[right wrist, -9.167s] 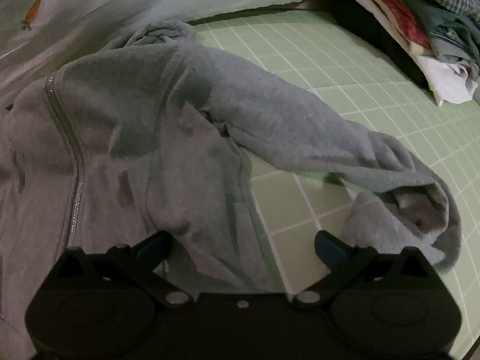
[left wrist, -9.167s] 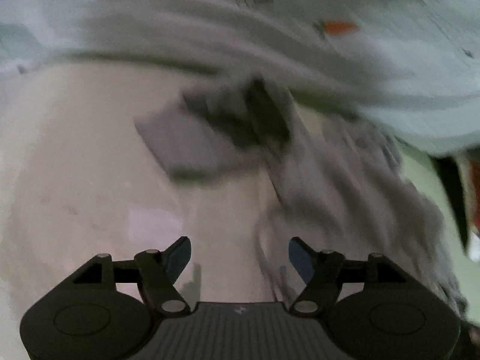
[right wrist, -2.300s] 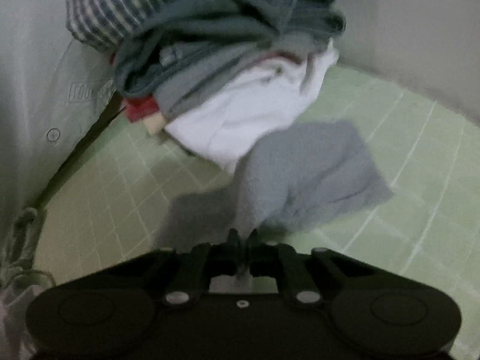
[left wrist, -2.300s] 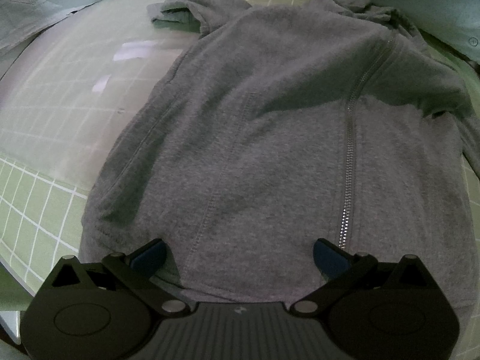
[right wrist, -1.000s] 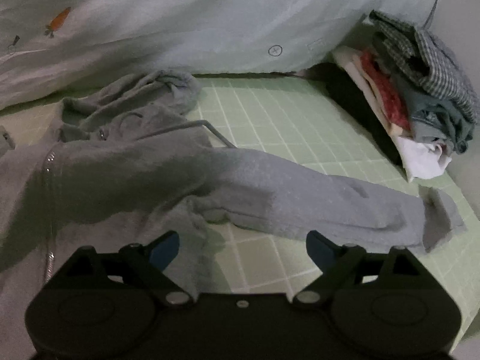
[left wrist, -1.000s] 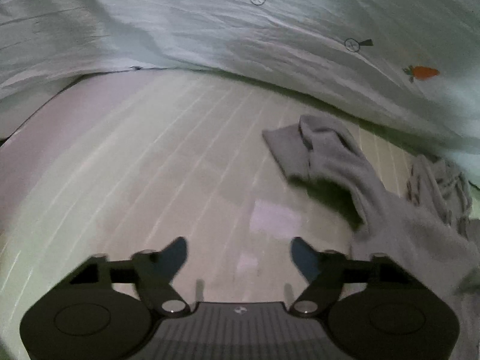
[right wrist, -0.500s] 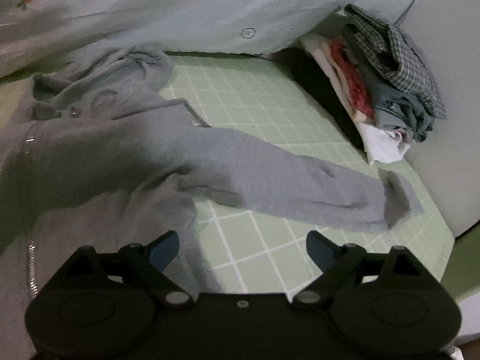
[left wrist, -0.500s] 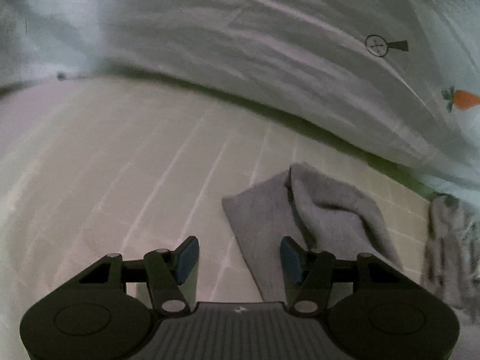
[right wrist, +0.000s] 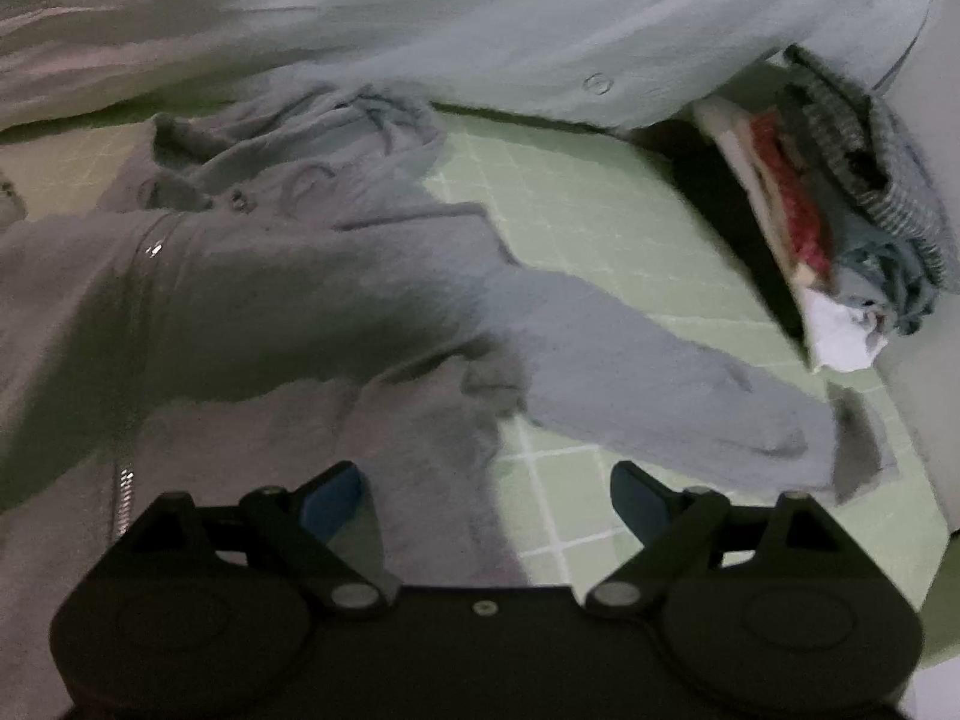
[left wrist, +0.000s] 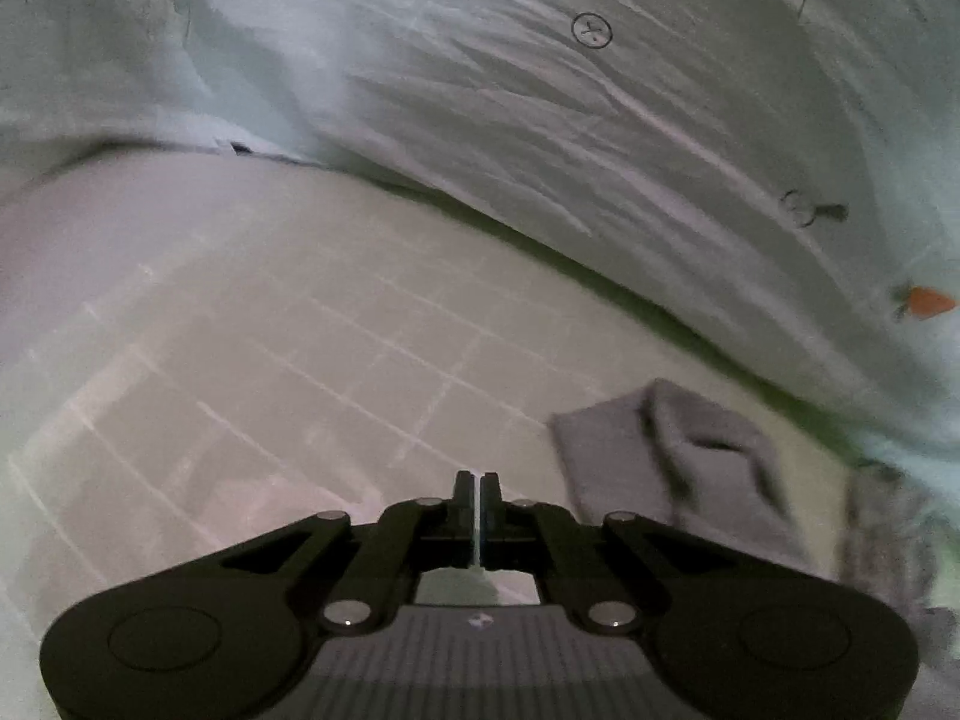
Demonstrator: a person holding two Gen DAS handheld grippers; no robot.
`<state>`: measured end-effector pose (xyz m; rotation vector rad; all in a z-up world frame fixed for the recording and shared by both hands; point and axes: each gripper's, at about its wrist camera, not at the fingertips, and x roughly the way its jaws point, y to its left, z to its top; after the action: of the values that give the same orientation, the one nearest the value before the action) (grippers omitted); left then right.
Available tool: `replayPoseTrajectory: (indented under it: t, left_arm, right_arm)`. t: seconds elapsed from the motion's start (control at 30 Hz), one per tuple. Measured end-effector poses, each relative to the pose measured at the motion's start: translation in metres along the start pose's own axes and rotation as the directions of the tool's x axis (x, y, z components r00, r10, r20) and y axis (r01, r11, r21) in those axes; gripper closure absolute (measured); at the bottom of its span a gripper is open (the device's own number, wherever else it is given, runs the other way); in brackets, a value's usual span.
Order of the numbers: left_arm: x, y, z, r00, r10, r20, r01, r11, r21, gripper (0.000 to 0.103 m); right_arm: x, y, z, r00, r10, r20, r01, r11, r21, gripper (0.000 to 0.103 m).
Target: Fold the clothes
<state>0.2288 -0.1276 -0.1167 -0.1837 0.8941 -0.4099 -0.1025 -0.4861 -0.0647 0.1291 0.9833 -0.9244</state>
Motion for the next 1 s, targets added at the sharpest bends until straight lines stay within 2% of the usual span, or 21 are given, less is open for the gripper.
replayPoseTrajectory:
  t: [0.07,0.2,0.3,0.37,0.47,0.53,0.6,0.63,0.73,0.83,0.93,1.0]
  left_arm:
    - [0.002,-0.011,-0.002,1.0,-0.024,-0.016,0.024,0.999,0.025,0.077]
    - [0.015,-0.033,-0.006,0.996,-0.063,-0.064,0.066,0.997,0.044,0.077]
    - [0.029,-0.05,-0.009,0.993,-0.061,-0.097,0.067,0.996,0.062,0.077]
    - [0.04,-0.059,-0.01,0.992,-0.037,-0.121,0.048,0.995,0.084,0.071]
    - [0.044,-0.063,-0.01,0.993,-0.026,-0.114,0.038,0.994,0.105,0.064]
    - [0.045,-0.064,-0.009,0.993,-0.03,-0.115,0.043,0.993,0.11,0.065]
    - [0.043,-0.063,-0.01,0.993,-0.041,-0.112,0.054,0.991,0.119,0.07]
    - [0.043,-0.061,-0.011,0.993,-0.048,-0.111,0.061,0.991,0.121,0.092]
    - [0.039,-0.053,-0.01,0.992,-0.081,-0.098,0.091,0.989,0.112,0.094]
    - [0.024,-0.042,-0.006,0.995,-0.081,-0.065,0.086,0.992,0.094,0.094]
    - [-0.005,-0.02,0.003,0.999,-0.048,-0.001,0.047,0.995,0.084,0.094]
    - [-0.027,0.003,0.012,0.999,0.002,0.05,-0.005,0.998,0.061,0.095]
  right_arm:
    - [0.0,0.003,-0.002,1.0,0.016,-0.002,-0.016,1.0,-0.005,0.012]
    - [-0.002,-0.003,-0.005,1.0,0.012,0.006,-0.012,1.0,0.02,0.012]
    - [-0.002,-0.013,-0.009,1.0,-0.008,0.004,0.008,0.998,0.056,0.012]
    - [-0.001,-0.02,-0.011,1.0,-0.025,-0.004,0.025,0.996,0.089,0.012]
    - [0.002,-0.03,-0.011,0.998,-0.052,-0.02,0.054,0.989,0.139,0.012]
    - [0.004,-0.035,-0.01,0.997,-0.068,-0.032,0.073,0.985,0.159,0.012]
    - [0.007,-0.038,-0.01,0.996,-0.08,-0.047,0.087,0.98,0.179,0.012]
    - [0.008,-0.039,-0.01,0.995,-0.083,-0.054,0.091,0.979,0.183,0.012]
    - [0.012,-0.039,-0.01,0.993,-0.092,-0.071,0.104,0.976,0.189,0.012]
    - [0.013,-0.039,-0.012,0.992,-0.099,-0.081,0.112,0.976,0.188,0.012]
    - [0.015,-0.039,-0.013,0.991,-0.099,-0.094,0.116,0.974,0.193,0.012]
    - [0.016,-0.037,-0.013,0.99,-0.097,-0.1,0.114,0.975,0.19,0.012]
